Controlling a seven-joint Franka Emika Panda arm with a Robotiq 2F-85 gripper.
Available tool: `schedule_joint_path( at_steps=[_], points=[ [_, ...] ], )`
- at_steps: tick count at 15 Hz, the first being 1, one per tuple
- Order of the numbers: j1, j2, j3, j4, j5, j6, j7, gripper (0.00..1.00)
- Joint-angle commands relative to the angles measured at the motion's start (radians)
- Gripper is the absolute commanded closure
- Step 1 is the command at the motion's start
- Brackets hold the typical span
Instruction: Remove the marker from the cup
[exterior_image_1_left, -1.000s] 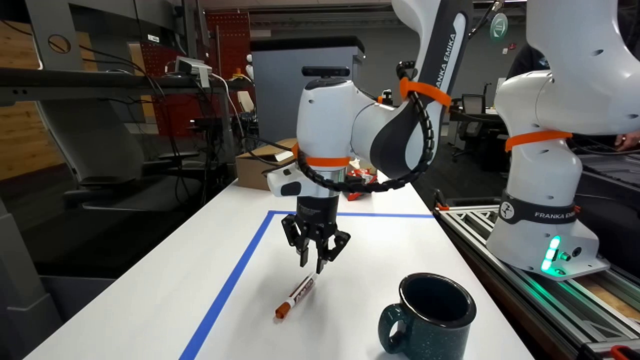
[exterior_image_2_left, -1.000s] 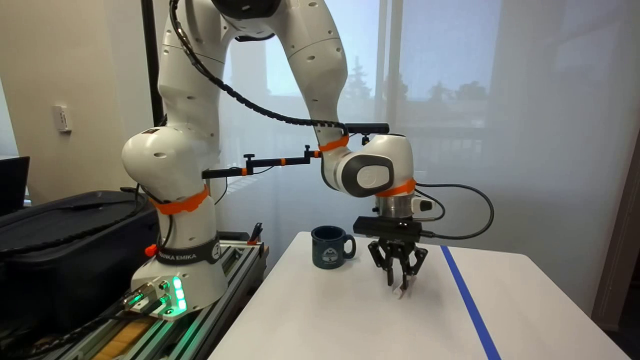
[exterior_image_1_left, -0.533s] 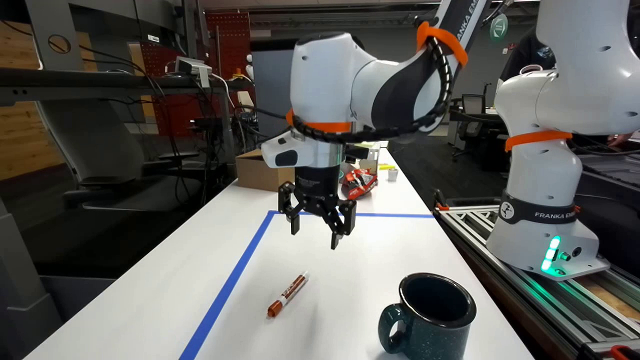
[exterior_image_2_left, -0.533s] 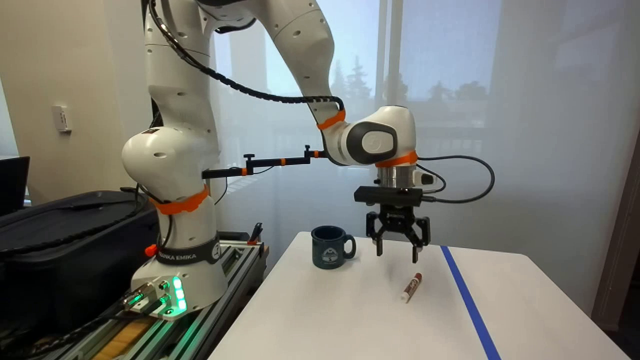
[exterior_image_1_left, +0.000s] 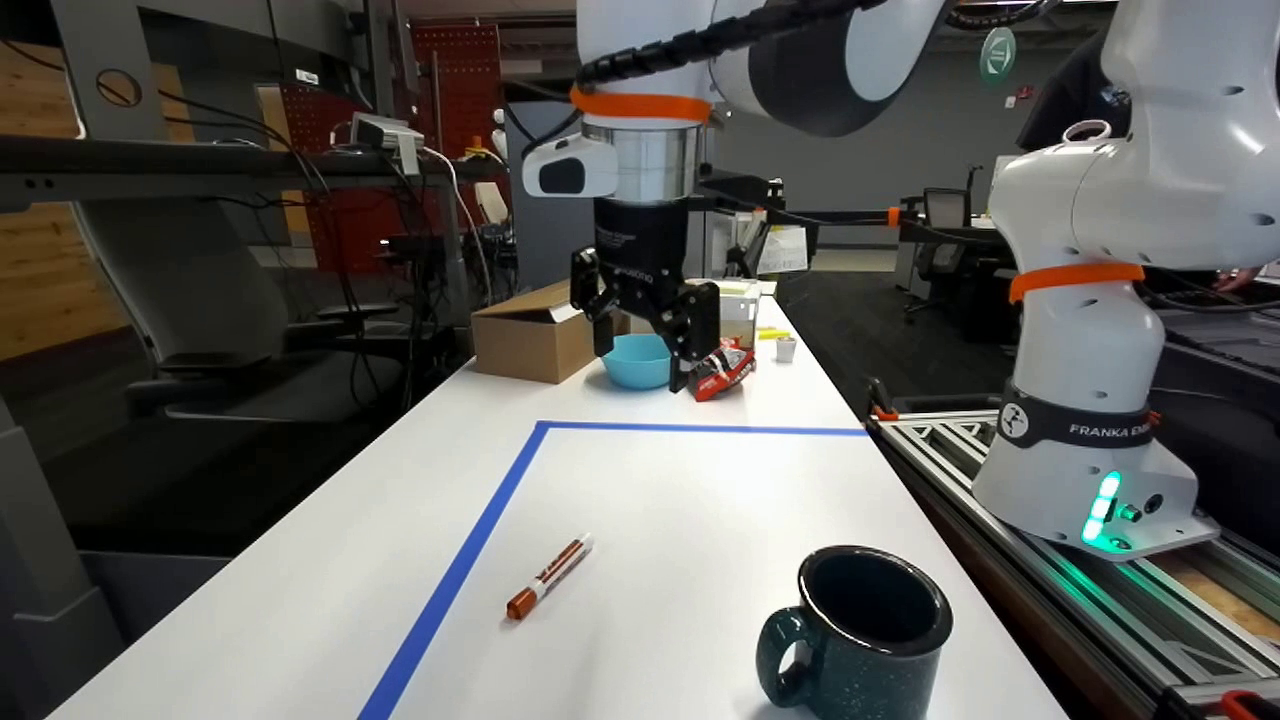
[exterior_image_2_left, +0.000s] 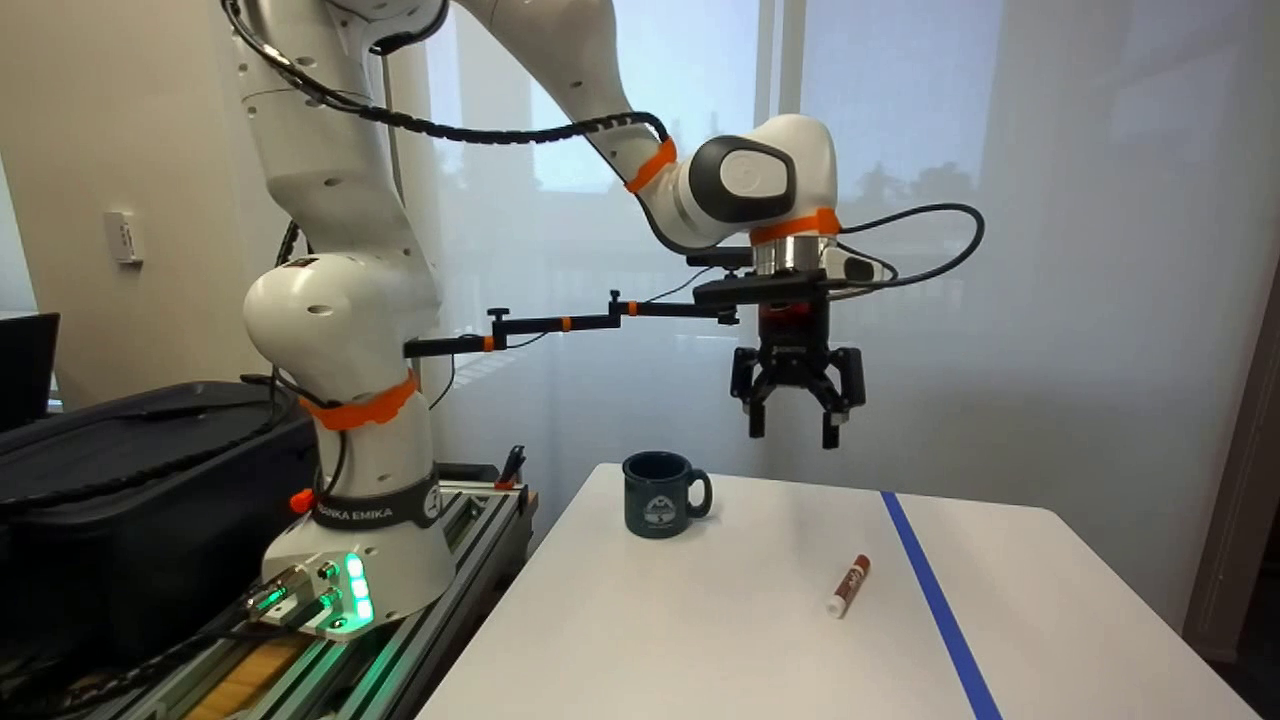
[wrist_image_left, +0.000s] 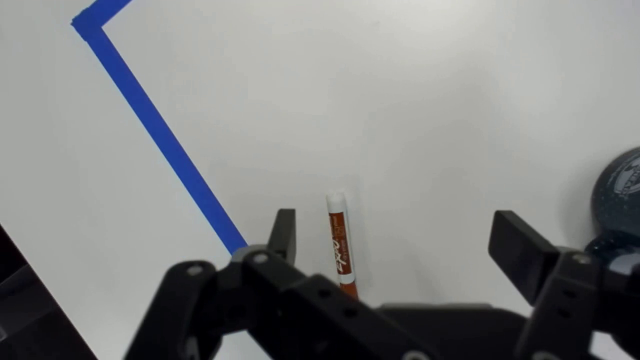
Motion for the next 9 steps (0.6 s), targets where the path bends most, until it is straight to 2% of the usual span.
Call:
schedule_joint_path(
  at_steps=[1,9],
  points=[
    [-0.004,0.007,0.004,0.001,0.001,-0.001,-0.001,0.0],
    [-0.005,0.029,0.005,0.001,0.001,0.004,-0.001,0.0]
  ],
)
